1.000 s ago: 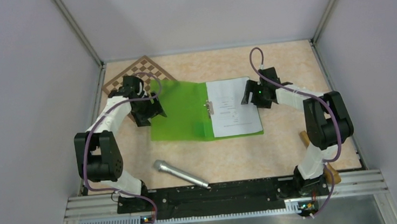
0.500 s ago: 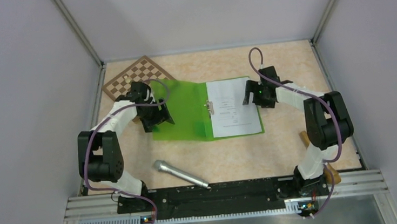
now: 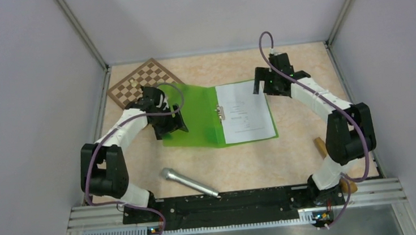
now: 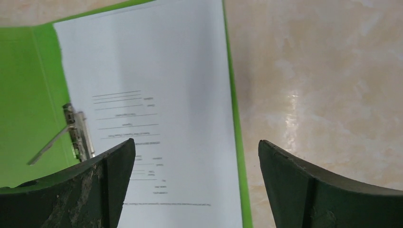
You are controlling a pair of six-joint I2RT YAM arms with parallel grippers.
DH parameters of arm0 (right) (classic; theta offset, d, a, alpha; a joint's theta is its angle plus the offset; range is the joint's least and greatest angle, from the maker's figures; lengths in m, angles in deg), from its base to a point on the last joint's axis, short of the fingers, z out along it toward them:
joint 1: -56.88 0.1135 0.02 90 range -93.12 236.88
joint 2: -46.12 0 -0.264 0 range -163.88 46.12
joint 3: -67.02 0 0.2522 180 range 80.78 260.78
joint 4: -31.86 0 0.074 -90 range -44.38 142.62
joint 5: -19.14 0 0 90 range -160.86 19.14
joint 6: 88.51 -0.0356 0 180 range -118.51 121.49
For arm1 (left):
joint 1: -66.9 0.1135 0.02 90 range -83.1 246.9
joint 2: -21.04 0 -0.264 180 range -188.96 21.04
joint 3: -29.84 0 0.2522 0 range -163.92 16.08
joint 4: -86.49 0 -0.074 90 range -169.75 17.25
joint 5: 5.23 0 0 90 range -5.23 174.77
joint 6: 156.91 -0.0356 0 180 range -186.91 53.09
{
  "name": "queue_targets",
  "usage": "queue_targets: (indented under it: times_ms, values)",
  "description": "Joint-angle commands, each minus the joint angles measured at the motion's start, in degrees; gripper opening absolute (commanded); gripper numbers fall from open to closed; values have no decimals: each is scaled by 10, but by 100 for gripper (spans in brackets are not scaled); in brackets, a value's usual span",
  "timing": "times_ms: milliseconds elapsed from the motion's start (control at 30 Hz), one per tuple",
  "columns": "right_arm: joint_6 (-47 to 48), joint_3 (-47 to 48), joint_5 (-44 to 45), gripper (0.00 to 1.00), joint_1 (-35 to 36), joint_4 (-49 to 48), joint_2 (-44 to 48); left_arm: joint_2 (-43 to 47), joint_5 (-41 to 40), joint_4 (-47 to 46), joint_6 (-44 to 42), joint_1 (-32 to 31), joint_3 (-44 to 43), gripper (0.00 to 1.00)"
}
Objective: Put the files into the folder
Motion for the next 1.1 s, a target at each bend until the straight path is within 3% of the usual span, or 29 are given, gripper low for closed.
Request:
queue_targets:
  times_ms: [0, 333, 733, 900, 1067]
  values:
    - [12, 69, -2, 99, 45, 28, 10, 24, 2, -13, 26, -46, 5, 81]
    - [-3, 131, 4, 99, 123, 54, -30, 43, 13, -32, 73, -123, 33, 80]
    - [-33, 162, 14, 98, 171, 81, -79, 100, -209, 143, -10, -105, -122, 83]
    - [5, 211, 72, 87, 216, 127, -115, 112, -210, 138, -12, -78, -173, 83]
    - [2, 237, 82, 57, 239, 129, -147, 115, -131, 43, 14, -74, -148, 82]
